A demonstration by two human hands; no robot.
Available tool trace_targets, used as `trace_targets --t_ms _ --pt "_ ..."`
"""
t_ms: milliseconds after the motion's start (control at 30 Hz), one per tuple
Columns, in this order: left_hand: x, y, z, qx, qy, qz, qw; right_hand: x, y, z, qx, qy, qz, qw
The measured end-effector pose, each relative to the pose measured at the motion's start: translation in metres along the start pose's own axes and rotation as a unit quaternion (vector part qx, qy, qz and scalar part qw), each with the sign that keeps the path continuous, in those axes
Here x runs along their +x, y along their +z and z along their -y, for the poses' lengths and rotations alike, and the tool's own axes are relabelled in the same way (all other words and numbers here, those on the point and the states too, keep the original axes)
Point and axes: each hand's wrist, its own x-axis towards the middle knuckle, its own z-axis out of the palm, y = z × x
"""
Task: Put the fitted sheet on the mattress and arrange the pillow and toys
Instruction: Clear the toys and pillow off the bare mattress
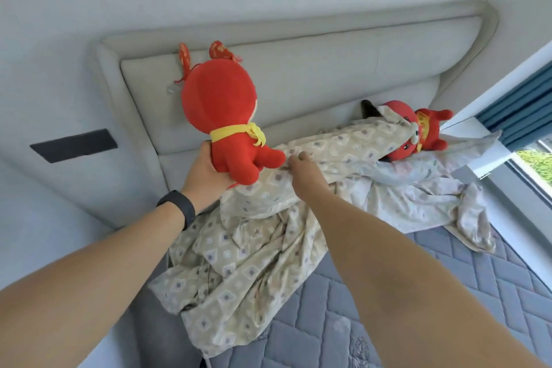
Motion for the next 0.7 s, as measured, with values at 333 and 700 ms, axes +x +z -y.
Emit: trace_targets --t_ms 333,700 --pt "0.013 0.068 -0.002 -0.026 0.047 0.009 0.999 0.092 -0.017 -0.008 0.285 0.020 -0.025 0.958" --pt "0.094 0.141 -0.005 0.342 0.057 -0.013 0.938 -0.026 -0.006 -0.125 0.276 0.209 -0.114 0.931"
